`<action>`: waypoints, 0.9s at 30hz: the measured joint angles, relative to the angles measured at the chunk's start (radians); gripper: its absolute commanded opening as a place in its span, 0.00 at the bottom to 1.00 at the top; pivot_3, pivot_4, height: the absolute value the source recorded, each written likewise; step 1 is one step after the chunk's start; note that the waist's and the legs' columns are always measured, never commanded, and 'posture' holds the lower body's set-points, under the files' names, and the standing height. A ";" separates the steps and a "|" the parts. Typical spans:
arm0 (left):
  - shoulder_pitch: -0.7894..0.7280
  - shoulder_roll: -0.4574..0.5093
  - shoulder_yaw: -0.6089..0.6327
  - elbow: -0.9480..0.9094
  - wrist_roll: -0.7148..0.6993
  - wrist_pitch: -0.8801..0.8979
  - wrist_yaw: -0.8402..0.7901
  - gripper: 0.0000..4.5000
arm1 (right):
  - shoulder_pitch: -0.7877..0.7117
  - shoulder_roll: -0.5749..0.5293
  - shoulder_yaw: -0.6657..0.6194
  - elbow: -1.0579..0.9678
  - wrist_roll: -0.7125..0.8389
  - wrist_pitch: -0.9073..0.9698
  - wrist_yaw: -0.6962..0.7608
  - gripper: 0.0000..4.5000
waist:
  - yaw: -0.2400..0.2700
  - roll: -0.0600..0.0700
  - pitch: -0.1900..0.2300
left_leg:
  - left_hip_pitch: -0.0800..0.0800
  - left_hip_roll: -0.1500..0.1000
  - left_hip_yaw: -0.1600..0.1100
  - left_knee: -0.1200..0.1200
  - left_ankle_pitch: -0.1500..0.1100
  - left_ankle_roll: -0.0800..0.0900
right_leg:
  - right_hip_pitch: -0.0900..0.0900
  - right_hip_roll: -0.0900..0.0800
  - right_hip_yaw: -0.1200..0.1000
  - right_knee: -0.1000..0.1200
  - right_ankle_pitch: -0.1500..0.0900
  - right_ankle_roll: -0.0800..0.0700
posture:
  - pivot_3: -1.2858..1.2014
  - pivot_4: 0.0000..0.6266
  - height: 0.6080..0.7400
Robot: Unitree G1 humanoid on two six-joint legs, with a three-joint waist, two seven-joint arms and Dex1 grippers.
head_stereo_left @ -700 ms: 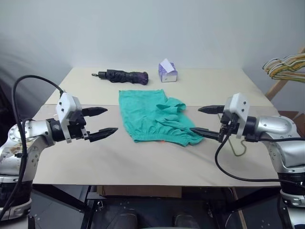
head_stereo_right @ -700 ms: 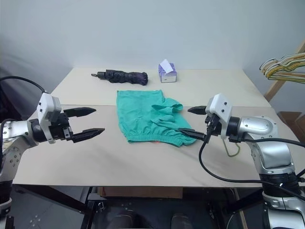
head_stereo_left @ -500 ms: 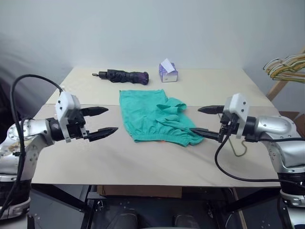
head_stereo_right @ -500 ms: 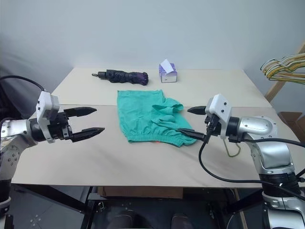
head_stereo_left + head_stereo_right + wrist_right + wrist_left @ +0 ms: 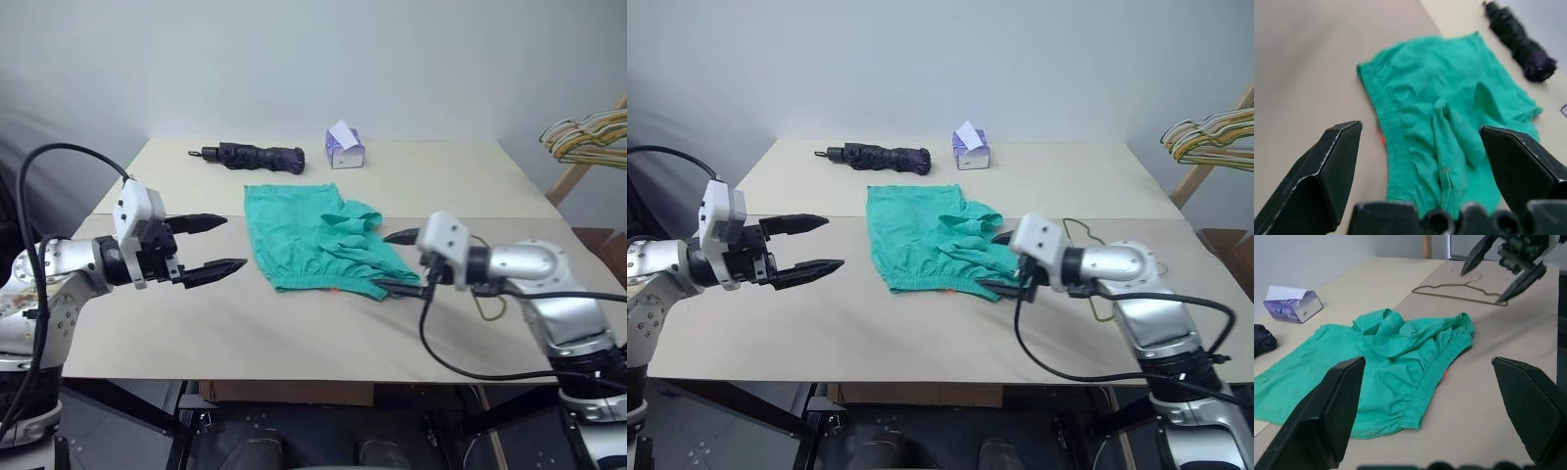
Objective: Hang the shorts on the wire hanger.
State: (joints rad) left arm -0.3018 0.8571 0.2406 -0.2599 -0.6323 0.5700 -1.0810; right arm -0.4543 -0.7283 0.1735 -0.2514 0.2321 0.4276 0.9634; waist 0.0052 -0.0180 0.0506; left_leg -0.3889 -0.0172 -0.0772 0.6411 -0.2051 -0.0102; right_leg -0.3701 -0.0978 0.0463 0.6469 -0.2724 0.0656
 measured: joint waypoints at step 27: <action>-0.018 -0.012 -0.042 0.090 0.042 -0.107 -0.061 1.00 | -0.428 0.699 0.497 0.769 -0.515 0.055 -0.331 1.00 | -0.046 0.000 0.000 | 0.003 0.001 -0.003 -0.008 0.004 -0.008 | -0.003 0.003 0.000 0.003 0.002 -0.003 | 0.55 0.00 1.00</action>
State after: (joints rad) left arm -0.3197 0.8449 0.1985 -0.1696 -0.5903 0.4627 -1.1424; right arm -0.8824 -0.0292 0.6705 0.5181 -0.2827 0.4824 0.6319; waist -0.0406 -0.0184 0.0501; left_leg -0.3860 -0.0162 -0.0807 0.6328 -0.2006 -0.0180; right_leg -0.3735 -0.0947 0.0462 0.6495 -0.2707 0.0628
